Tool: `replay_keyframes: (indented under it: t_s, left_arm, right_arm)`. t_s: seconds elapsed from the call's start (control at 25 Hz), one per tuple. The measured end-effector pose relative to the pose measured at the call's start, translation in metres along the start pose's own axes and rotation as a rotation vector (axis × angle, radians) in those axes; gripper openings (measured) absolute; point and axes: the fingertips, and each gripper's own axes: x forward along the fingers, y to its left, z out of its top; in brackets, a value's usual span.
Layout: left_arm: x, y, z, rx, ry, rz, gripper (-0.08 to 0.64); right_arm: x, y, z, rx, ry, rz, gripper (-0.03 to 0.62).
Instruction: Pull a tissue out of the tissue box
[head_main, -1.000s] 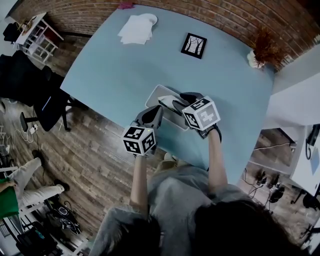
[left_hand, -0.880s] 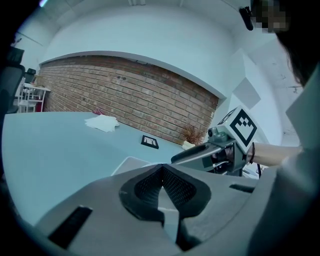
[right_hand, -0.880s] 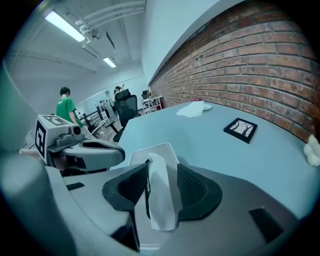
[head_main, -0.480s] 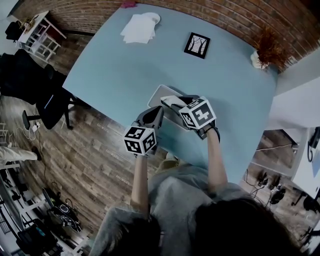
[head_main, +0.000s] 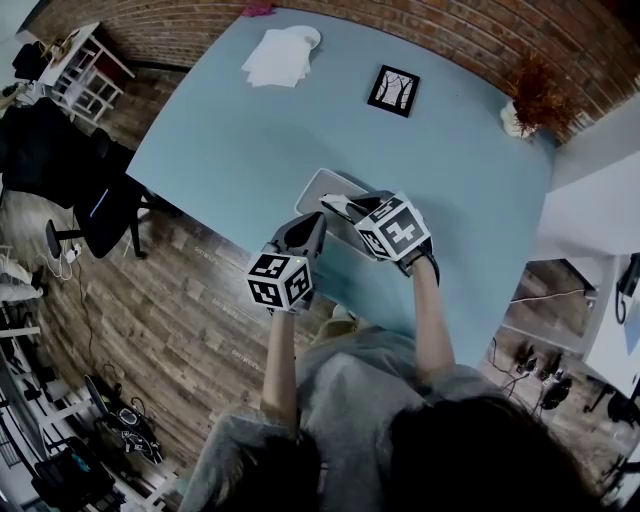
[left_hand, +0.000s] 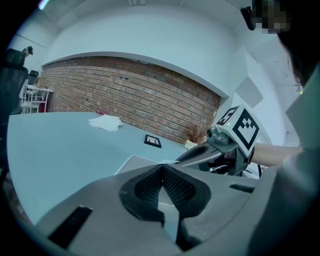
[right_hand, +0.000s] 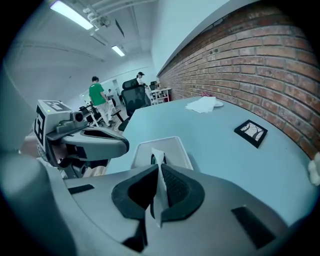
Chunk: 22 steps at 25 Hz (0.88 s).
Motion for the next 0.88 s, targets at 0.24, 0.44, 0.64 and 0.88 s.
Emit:
replay_keyframes:
  t_s: [0.24,0.44,0.64,0.88]
  left_arm:
    - [-0.006,-0.008,0.0,0.009,-0.007,0.003,0.003]
    - [-0.014,-0.018,0.001,0.019,-0.022,0.006,0.003]
    - [-0.019,-0.023,0.003,0.025,-0.035,0.011,0.003]
    - [-0.024,-0.028,0.008,0.034,-0.053,0.011,0.003]
  right_arm:
    - [-0.01,0.004,0.002,-0.042,-0.017,-0.016,0.002]
    - [-0.025,0.007,0.002,-0.043,-0.048,-0.039,0.002]
    - [-0.033,0.008,0.003,-0.05,-0.068,-0.053,0.002]
    - [-0.041,0.009,0.008,-0.052,-0.125,-0.05,0.002]
